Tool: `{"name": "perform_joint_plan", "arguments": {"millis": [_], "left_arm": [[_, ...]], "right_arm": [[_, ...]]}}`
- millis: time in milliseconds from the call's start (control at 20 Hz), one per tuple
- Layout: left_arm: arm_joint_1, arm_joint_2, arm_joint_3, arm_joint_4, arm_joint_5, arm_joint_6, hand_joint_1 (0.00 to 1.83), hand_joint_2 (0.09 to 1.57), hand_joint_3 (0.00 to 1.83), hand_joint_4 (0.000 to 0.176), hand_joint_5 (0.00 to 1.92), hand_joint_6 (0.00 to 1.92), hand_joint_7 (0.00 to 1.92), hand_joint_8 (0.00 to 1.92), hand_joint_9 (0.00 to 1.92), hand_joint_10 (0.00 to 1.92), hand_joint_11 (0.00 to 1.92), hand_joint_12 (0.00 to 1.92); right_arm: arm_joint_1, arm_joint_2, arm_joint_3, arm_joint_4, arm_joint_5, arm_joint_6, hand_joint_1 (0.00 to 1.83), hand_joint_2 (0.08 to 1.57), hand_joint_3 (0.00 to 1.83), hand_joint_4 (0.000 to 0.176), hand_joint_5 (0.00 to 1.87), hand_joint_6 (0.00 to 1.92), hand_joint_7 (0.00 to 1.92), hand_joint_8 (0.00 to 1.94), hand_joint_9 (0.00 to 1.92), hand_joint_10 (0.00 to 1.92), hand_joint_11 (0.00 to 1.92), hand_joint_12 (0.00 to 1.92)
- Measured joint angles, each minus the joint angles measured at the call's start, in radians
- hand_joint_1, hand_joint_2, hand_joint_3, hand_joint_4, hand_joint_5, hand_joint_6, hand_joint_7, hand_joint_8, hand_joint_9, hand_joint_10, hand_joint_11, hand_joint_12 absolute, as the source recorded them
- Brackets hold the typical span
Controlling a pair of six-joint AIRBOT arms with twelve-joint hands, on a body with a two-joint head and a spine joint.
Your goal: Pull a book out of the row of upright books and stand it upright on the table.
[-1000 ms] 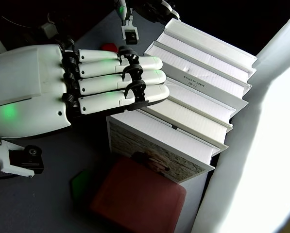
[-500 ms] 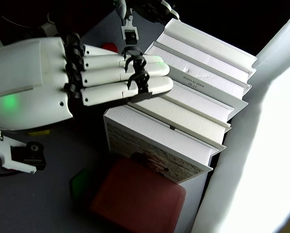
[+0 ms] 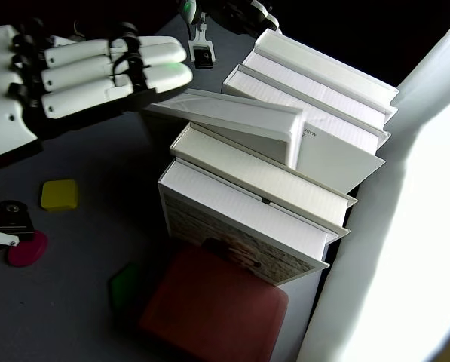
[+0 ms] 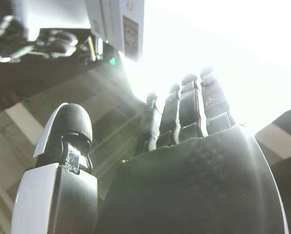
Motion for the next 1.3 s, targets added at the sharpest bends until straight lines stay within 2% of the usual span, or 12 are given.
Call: {"name": "perform_joint_plan", "arguments": {"millis": [150,400,450,500,550,600,650,750,850,900,1150,1300], "left_arm": [[0.005,0.0,-0.001,-0.01,-0.01,0.0,0.39,1.34,0.0,0.015,0.06,0.0,0.0,0.0,0.0,0.0,0.0,0.0],[0.009,0.0,-0.001,-0.019,-0.016,0.0,0.38,1.34,0.0,0.024,0.05,0.0,0.0,0.0,0.0,0.0,0.0,0.0],[0.009,0.0,-0.001,-0.018,-0.016,0.0,0.4,1.34,0.0,0.037,0.06,0.01,0.0,0.0,0.0,0.0,0.0,0.0],[0.009,0.0,-0.001,-0.019,-0.017,0.0,0.41,1.33,0.0,0.03,0.06,0.0,0.0,0.0,0.0,0.0,0.0,0.0],[0.009,0.0,-0.001,-0.019,-0.018,0.0,0.4,1.33,0.0,0.043,0.06,0.0,0.0,0.0,0.0,0.0,0.0,0.0],[0.009,0.0,-0.001,-0.019,-0.018,0.0,0.41,1.33,0.0,0.043,0.06,0.0,0.0,0.0,0.0,0.0,0.0,0.0],[0.01,0.0,-0.001,-0.02,-0.018,0.0,0.41,1.33,0.0,0.042,0.05,0.0,0.0,0.0,0.0,0.0,0.0,0.0],[0.01,0.0,-0.001,-0.019,-0.019,0.0,0.42,1.33,0.0,0.039,0.05,0.0,0.0,0.0,0.0,0.0,0.0,0.0],[0.01,0.0,-0.001,-0.028,-0.019,0.0,0.42,1.33,0.0,0.041,0.05,0.0,0.0,0.0,0.0,0.0,0.0,0.0],[0.013,0.0,-0.001,-0.032,-0.019,0.0,0.4,1.33,0.0,0.051,0.05,0.0,0.0,0.0,0.0,0.0,0.0,0.0],[0.021,0.0,-0.001,-0.032,-0.023,0.0,0.35,1.33,0.0,0.068,0.05,0.0,0.0,0.0,0.0,0.0,0.0,0.0],[0.029,0.0,-0.001,-0.045,-0.023,0.0,0.36,1.33,0.0,0.081,0.06,0.0,0.0,0.0,0.0,0.0,0.0,0.0]], "right_arm": [[-0.064,0.01,-0.03,-0.019,0.069,0.026,0.25,1.36,0.0,0.0,0.73,0.67,0.27,0.0,0.0,0.0,0.0,0.0],[-0.141,0.01,-0.047,-0.029,0.171,0.065,0.27,1.35,0.0,0.0,0.16,0.04,0.07,0.0,0.0,0.0,0.0,0.0],[-0.141,0.01,-0.047,-0.027,0.183,0.066,0.38,1.37,0.0,0.044,0.03,0.01,0.01,0.0,0.0,0.0,0.0,0.0],[-0.141,0.01,-0.046,-0.02,0.195,0.066,0.47,1.36,0.0,0.01,0.01,0.0,0.0,0.0,0.0,0.0,0.01,0.01],[-0.14,0.01,-0.041,-0.017,0.199,0.068,0.33,1.29,0.0,0.062,0.11,0.01,0.0,0.0,0.0,0.0,0.0,0.0],[-0.132,0.013,-0.037,-0.011,0.193,0.071,0.78,1.18,0.0,0.08,0.0,0.0,0.0,0.0,0.0,0.0,0.0,0.0],[-0.126,0.018,-0.033,-0.012,0.189,0.069,0.79,1.18,0.0,0.102,0.0,0.0,0.0,0.0,0.0,0.0,0.0,0.0],[-0.115,0.043,-0.028,-0.008,0.193,0.07,0.86,1.16,0.0,0.089,0.0,0.0,0.0,0.0,0.0,0.0,0.0,0.0],[-0.097,0.068,-0.014,-0.012,0.163,0.07,0.87,1.15,0.0,0.162,0.0,0.0,0.0,0.0,0.0,0.0,0.0,0.0],[-0.07,0.072,-0.006,-0.021,0.131,0.07,0.91,1.13,0.0,0.166,0.0,0.0,0.0,0.0,0.0,0.0,0.0,0.0],[0.147,0.076,0.007,-0.212,-0.079,0.076,1.03,1.17,0.0,0.169,0.0,0.0,0.0,0.0,0.0,0.0,0.0,0.0],[0.312,0.064,0.007,-0.387,-0.275,0.089,1.21,1.04,0.0,0.106,0.0,0.0,0.0,0.0,0.0,0.0,0.01,0.0]]}}
